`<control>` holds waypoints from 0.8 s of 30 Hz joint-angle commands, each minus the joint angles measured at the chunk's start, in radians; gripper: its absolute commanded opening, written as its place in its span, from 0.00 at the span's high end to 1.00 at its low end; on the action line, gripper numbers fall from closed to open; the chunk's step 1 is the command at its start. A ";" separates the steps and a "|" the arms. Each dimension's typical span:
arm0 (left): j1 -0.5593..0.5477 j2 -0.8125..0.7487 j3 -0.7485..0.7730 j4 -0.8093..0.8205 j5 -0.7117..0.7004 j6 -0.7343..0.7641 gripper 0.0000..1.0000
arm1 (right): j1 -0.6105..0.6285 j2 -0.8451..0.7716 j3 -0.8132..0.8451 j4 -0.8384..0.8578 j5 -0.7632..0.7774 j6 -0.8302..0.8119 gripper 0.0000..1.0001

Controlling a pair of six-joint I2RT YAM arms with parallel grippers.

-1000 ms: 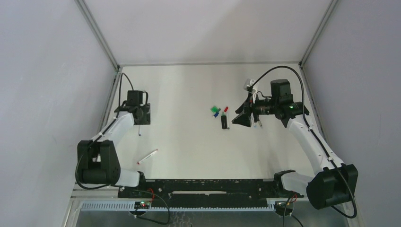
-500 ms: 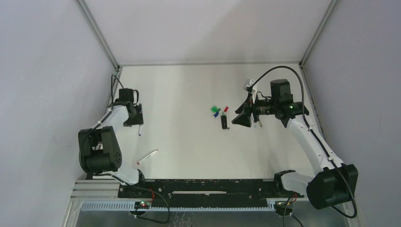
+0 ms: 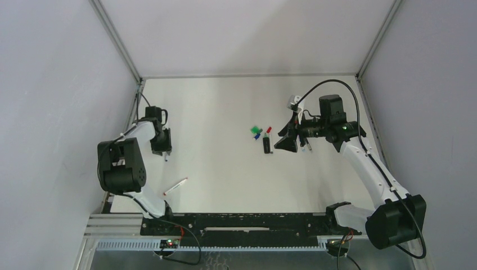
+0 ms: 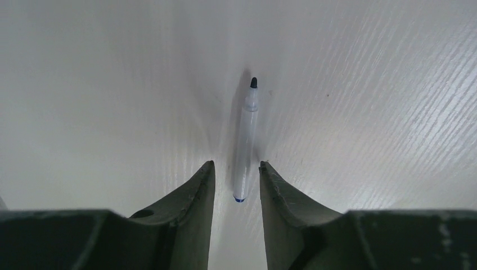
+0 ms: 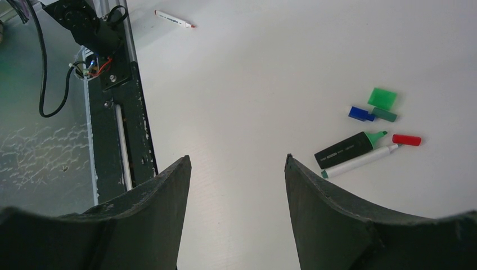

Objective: Insert the pens into the pen caps
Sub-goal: Pick up the pen from the center of the board.

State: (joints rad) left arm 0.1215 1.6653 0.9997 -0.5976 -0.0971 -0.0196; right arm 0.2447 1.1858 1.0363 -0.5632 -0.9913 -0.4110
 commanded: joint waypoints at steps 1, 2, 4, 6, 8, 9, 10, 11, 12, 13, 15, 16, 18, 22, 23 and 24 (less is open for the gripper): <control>0.009 0.020 0.058 -0.031 0.021 -0.002 0.62 | 0.007 -0.008 0.004 0.005 0.002 -0.021 0.31; 0.011 0.025 0.060 -0.034 0.023 -0.002 0.63 | 0.007 -0.008 0.005 0.005 0.002 -0.021 0.31; 0.010 0.033 0.063 -0.040 0.026 -0.003 0.65 | 0.007 -0.008 0.005 0.005 0.003 -0.022 0.31; 0.010 0.042 0.066 -0.044 0.031 -0.005 0.66 | 0.007 -0.008 0.005 0.004 0.004 -0.021 0.31; 0.009 0.049 0.068 -0.049 0.038 -0.005 0.68 | 0.007 -0.008 0.005 0.004 0.005 -0.022 0.31; 0.009 0.054 0.070 -0.051 0.040 -0.005 0.69 | 0.007 -0.007 0.004 0.004 0.003 -0.022 0.31; 0.009 0.059 0.072 -0.055 0.042 -0.005 0.69 | 0.007 -0.006 0.005 0.003 0.003 -0.021 0.31; 0.009 0.063 0.073 -0.058 0.045 -0.005 0.70 | 0.007 -0.007 0.005 0.004 0.002 -0.021 0.31; 0.009 0.067 0.075 -0.060 0.047 -0.005 0.70 | 0.007 -0.006 0.004 0.003 0.003 -0.021 0.31; 0.009 0.071 0.076 -0.062 0.049 -0.005 0.70 | 0.007 -0.006 0.005 0.003 0.001 -0.021 0.31; 0.009 0.078 0.078 -0.066 0.053 -0.005 0.70 | 0.007 -0.008 0.005 0.003 0.000 -0.021 0.31; 0.010 0.082 0.079 -0.069 0.055 -0.005 0.71 | 0.007 -0.008 0.005 0.003 0.000 -0.022 0.31; 0.010 0.088 0.081 -0.072 0.056 -0.005 0.72 | 0.007 -0.008 0.005 0.003 -0.001 -0.022 0.31; 0.009 0.098 0.085 -0.079 0.061 -0.003 0.79 | 0.007 -0.011 0.004 0.003 -0.001 -0.021 0.31; 0.009 0.099 0.086 -0.080 0.063 -0.003 0.81 | 0.007 -0.012 0.005 0.002 -0.002 -0.020 0.31; 0.008 0.102 0.086 -0.083 0.064 -0.003 0.84 | 0.007 -0.011 0.005 0.002 -0.003 -0.021 0.31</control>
State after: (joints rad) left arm 0.1249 1.7378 1.0569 -0.6662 -0.0517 -0.0269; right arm 0.2447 1.1858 1.0363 -0.5652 -0.9852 -0.4152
